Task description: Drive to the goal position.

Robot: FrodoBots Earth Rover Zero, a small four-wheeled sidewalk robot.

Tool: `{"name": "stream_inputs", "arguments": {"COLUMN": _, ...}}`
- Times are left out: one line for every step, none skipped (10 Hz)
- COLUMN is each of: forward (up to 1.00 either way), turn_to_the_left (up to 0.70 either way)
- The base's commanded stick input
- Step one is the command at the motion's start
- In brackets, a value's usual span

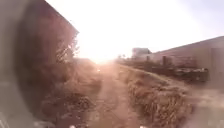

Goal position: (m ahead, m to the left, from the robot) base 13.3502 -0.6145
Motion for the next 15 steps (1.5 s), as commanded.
{"name": "stream_inputs", "arguments": {"forward": 0.70, "turn_to_the_left": 0.00}}
{"name": "stream_inputs", "arguments": {"forward": 0.70, "turn_to_the_left": 0.00}}
{"name": "stream_inputs", "arguments": {"forward": 0.70, "turn_to_the_left": 0.00}}
{"name": "stream_inputs", "arguments": {"forward": 0.70, "turn_to_the_left": 0.00}}
{"name": "stream_inputs", "arguments": {"forward": 0.70, "turn_to_the_left": 0.00}}
{"name": "stream_inputs", "arguments": {"forward": 0.70, "turn_to_the_left": 0.00}}
{"name": "stream_inputs", "arguments": {"forward": 0.70, "turn_to_the_left": 0.00}}
{"name": "stream_inputs", "arguments": {"forward": 0.70, "turn_to_the_left": 0.00}}
{"name": "stream_inputs", "arguments": {"forward": 0.70, "turn_to_the_left": 0.00}}
{"name": "stream_inputs", "arguments": {"forward": 0.70, "turn_to_the_left": 0.00}}
{"name": "stream_inputs", "arguments": {"forward": 0.70, "turn_to_the_left": 0.00}}
{"name": "stream_inputs", "arguments": {"forward": 0.70, "turn_to_the_left": 0.00}}
{"name": "stream_inputs", "arguments": {"forward": 0.70, "turn_to_the_left": 0.00}}
{"name": "stream_inputs", "arguments": {"forward": 0.70, "turn_to_the_left": 0.00}}
{"name": "stream_inputs", "arguments": {"forward": 0.70, "turn_to_the_left": 0.00}}
